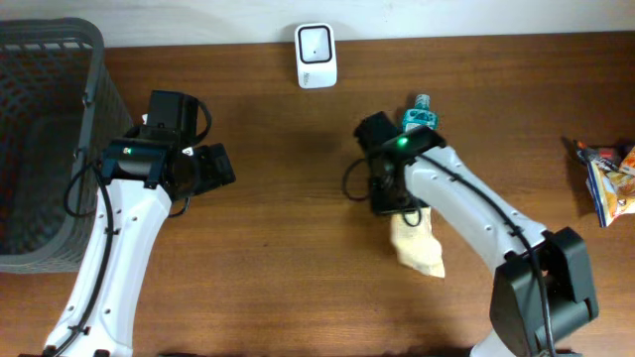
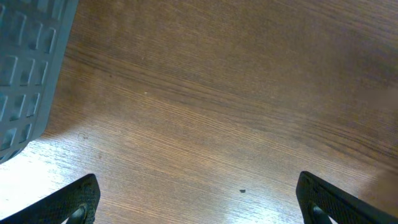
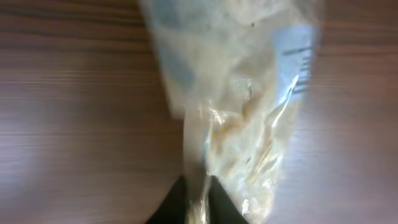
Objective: Scan the item barcode
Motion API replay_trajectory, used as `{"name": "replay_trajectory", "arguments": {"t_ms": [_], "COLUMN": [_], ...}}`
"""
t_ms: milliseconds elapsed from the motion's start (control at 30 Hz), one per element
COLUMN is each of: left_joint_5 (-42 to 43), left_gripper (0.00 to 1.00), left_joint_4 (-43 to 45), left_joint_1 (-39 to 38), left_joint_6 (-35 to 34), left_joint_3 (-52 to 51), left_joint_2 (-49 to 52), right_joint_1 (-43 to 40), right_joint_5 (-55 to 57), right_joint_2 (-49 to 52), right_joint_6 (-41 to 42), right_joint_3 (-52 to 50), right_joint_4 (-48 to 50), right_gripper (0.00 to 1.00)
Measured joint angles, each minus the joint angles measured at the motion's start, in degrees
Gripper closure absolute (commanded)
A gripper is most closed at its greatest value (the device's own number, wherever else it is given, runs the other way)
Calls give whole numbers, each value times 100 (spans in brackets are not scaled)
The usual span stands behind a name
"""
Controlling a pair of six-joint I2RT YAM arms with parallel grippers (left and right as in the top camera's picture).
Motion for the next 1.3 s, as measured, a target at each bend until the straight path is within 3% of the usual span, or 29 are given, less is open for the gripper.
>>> {"name": "replay_trajectory", "arguments": {"t_ms": [33, 267, 367, 567, 1000, 1300], "left_joint_5": [0, 0, 2, 0, 0, 0], "left_gripper": [1, 1, 1, 1, 1, 1], "left_joint_4": [-2, 0, 0, 2, 0, -2], "left_joint_1": [0, 0, 0, 0, 0, 0], "left_joint_6": [2, 0, 2, 0, 0, 0], "left_joint_3": [0, 0, 0, 0, 0, 0], "left_joint_2": [0, 0, -2, 0, 0, 0], "right_joint_1": [68, 24, -323, -1045, -603, -603], "right_joint_5": [-151, -754, -822, -844, -728, -640], "right_joint_2": [0, 9, 28, 26, 48, 295], "right_joint_6": [11, -186, -326, -603, -1113, -1220], "right_joint_3": [0, 122, 557, 713, -1322, -1620], "right_joint_4": [107, -57, -544, -520, 1613, 2275], "right_gripper": [17, 0, 1, 3, 2, 3]}}
